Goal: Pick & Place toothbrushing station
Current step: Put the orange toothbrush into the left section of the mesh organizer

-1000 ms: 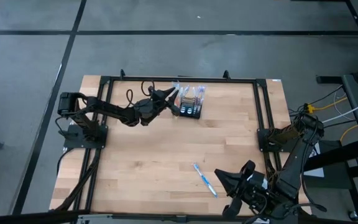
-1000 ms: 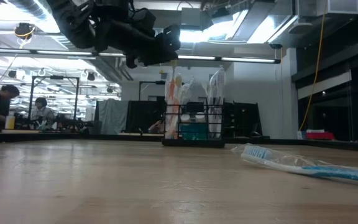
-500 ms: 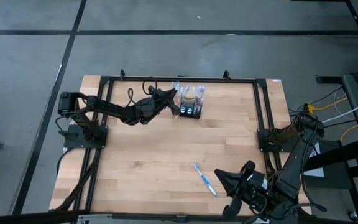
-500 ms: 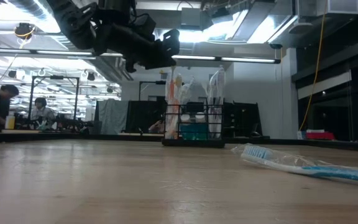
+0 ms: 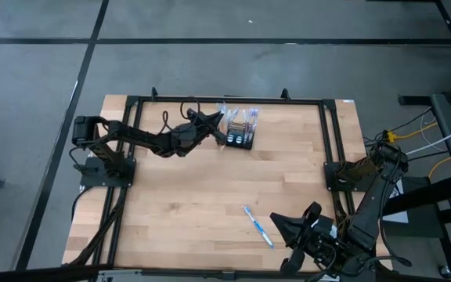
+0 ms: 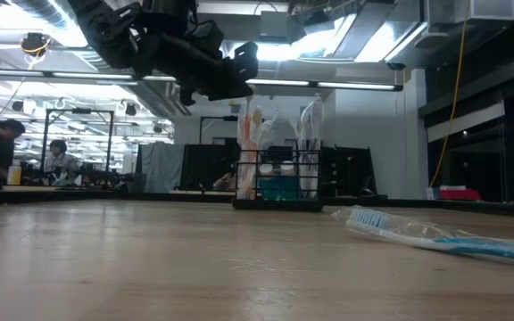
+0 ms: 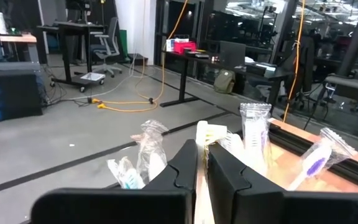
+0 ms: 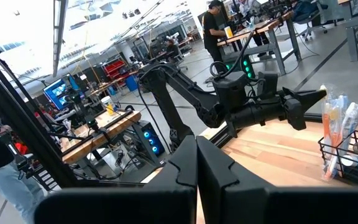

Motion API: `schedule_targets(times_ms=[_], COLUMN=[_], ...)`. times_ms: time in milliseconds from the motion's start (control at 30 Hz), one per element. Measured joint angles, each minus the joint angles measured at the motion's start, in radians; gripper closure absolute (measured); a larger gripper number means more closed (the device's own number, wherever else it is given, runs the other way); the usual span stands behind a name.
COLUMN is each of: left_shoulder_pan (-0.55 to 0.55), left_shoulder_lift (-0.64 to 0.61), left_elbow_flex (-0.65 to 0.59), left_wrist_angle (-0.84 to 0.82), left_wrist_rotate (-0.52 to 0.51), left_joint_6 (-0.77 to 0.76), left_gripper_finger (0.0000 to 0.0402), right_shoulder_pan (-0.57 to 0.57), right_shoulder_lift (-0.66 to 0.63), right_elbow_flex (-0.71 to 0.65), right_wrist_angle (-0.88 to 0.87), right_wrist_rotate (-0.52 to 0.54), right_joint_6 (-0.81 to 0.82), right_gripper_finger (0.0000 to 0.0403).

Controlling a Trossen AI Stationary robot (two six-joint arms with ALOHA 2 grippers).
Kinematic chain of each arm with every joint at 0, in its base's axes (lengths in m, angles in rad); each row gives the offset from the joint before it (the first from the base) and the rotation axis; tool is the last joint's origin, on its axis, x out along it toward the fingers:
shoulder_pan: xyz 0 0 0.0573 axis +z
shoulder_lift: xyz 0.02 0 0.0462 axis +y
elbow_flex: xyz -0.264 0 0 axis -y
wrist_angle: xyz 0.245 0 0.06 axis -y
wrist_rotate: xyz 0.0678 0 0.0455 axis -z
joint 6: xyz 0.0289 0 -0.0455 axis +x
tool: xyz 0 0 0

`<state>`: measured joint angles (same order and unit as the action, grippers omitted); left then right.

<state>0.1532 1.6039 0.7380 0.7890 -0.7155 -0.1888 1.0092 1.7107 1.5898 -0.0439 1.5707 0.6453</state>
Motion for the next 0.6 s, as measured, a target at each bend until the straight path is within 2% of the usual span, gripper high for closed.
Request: schedule_targets(times_ms=[600], left_shoulder_pan=[-0.036], left_shoulder_lift=[0.001], left_elbow_flex=[-0.001], left_wrist_angle=[-0.074], left_wrist_rotate=[-0.034], left_joint_6=[-0.036], left_gripper_finger=[0.0391], right_shoulder_pan=[0.0], right_shoulder_lift=[0.0], right_elbow_flex=[0.0], right_wrist_angle=[0.0], right_wrist_rotate=[0.0], right_joint_6=[-0.002], right_gripper_finger=[0.0403])
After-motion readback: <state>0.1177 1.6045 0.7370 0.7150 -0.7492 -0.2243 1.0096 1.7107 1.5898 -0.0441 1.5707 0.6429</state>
